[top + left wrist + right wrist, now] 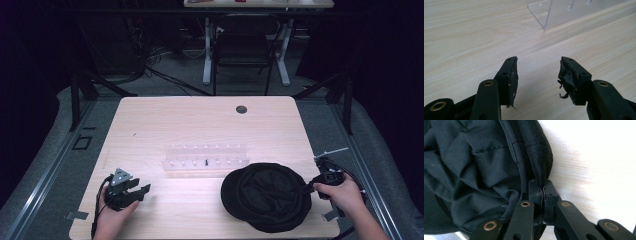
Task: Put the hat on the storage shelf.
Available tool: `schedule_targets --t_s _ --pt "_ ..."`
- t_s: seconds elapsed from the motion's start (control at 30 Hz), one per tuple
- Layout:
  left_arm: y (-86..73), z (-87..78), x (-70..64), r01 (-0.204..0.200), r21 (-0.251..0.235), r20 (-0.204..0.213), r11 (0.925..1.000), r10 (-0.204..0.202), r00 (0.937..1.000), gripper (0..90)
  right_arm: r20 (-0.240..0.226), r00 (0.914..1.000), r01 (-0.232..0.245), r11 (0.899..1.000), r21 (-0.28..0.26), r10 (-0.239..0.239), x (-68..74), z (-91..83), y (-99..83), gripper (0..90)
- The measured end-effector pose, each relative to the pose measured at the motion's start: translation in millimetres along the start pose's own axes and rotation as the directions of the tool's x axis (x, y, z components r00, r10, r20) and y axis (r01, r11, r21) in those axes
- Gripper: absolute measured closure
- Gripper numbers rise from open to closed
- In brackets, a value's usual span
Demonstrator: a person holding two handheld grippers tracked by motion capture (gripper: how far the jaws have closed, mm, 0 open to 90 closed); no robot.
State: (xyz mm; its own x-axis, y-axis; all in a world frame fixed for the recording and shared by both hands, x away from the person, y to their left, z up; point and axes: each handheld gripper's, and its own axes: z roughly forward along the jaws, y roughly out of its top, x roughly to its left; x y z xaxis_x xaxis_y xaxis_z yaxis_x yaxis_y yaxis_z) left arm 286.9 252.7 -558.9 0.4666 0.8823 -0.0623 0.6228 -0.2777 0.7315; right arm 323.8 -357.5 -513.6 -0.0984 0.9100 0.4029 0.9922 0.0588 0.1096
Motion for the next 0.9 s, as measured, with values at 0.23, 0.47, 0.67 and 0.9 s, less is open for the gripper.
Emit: schedule_targets --t_s 0.23,0.47,0.67,0.9 --pt "0.0 0.0 0.0 0.000 -0.002 -0.001 1.0000 0.000 1.0000 48.8 -0.066 0.9978 -0.010 1.000 -0.028 0.008 3.4 -12.1 -3.0 88.0" --pt "-0.2 0.3 -0.4 0.003 -0.005 -0.003 1.0000 -0.003 1.0000 48.8 -0.118 0.9930 -0.007 0.999 -0.047 0.002 9.1 -25.4 -6.3 88.0" --pt "-0.2 0.3 -0.6 0.003 -0.007 -0.002 1.0000 -0.003 1.0000 48.8 -0.180 0.9836 0.003 0.998 -0.062 -0.014 15.1 -37.9 -7.4 88.1" --pt "-0.1 0.1 -0.6 0.003 -0.009 -0.004 1.0000 -0.003 1.0000 48.8 -0.227 0.9739 0.000 0.998 -0.065 -0.015 23.3 -47.7 -7.9 88.0"
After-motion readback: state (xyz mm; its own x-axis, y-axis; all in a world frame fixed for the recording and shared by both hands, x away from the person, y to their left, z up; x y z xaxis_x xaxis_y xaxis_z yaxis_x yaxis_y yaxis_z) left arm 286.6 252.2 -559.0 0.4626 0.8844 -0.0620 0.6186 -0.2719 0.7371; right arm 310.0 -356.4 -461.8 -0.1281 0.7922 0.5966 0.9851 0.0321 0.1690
